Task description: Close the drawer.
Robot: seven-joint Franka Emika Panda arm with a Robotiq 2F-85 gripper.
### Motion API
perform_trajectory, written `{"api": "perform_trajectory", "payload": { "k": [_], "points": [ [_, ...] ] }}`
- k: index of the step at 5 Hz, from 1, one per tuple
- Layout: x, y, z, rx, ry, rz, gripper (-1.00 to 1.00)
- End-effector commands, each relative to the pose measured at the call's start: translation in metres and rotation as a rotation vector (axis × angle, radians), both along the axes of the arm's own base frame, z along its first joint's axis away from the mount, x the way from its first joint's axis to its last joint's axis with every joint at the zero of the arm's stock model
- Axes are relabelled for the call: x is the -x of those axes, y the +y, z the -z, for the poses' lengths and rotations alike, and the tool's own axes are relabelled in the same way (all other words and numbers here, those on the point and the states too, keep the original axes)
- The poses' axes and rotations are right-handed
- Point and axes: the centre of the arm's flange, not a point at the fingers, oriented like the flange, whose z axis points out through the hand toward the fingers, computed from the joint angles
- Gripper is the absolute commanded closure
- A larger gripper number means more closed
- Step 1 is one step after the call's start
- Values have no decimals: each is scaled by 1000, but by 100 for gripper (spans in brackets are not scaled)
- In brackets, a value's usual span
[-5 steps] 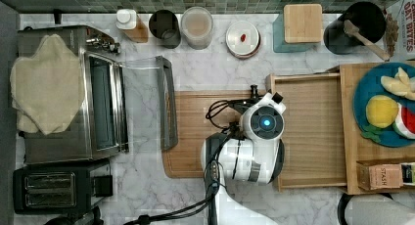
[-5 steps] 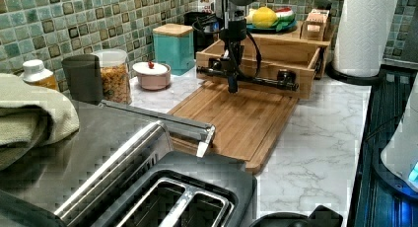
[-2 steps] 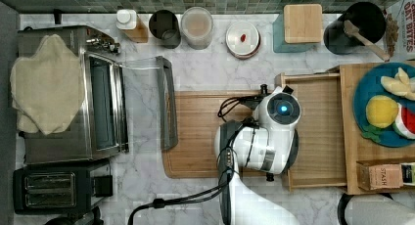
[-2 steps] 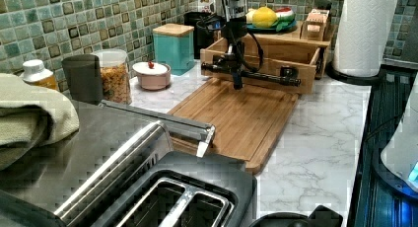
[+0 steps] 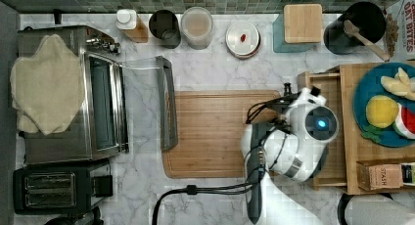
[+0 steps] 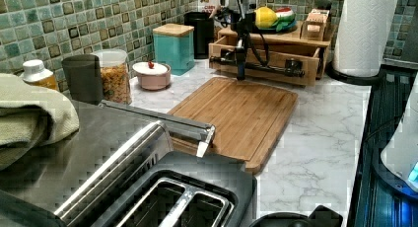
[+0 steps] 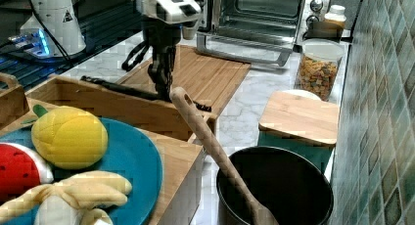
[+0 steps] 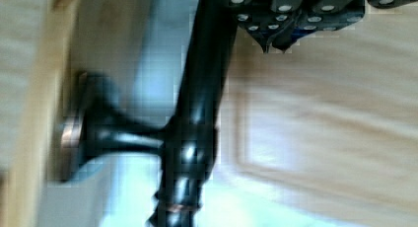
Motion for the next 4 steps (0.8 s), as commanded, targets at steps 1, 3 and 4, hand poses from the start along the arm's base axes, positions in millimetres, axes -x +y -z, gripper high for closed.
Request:
{"api": "perform_trajectory", "payload": {
  "k": [1,3,4],
  "points": [
    [49,-196,-58,174,-138,244,100],
    [49,-196,-58,174,-138,245,100],
    [49,-196,-58,174,-138,244,100]
  ]
}}
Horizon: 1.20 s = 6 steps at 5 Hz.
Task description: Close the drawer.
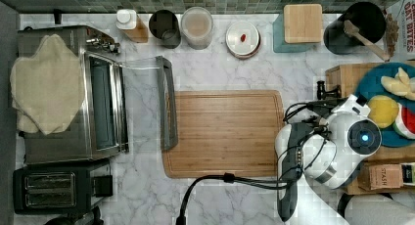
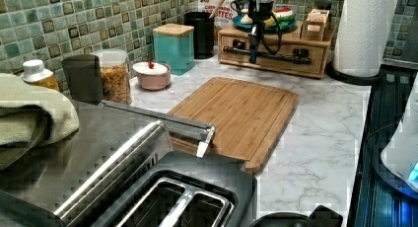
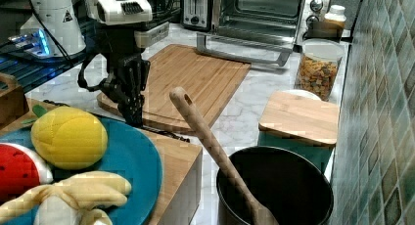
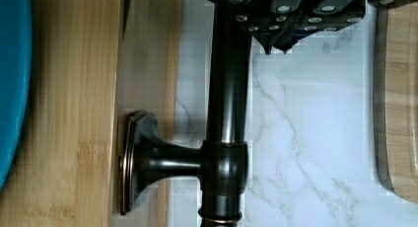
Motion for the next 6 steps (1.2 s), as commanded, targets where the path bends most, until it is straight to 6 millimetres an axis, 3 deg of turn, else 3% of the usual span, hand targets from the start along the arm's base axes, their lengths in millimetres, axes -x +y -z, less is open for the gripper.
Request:
{"api": "perform_trajectory", "payload": {
  "k": [1,6],
  "points": [
    [36,-109,-47,113,-76,109,100],
    [36,-109,-47,113,-76,108,100]
  ]
}}
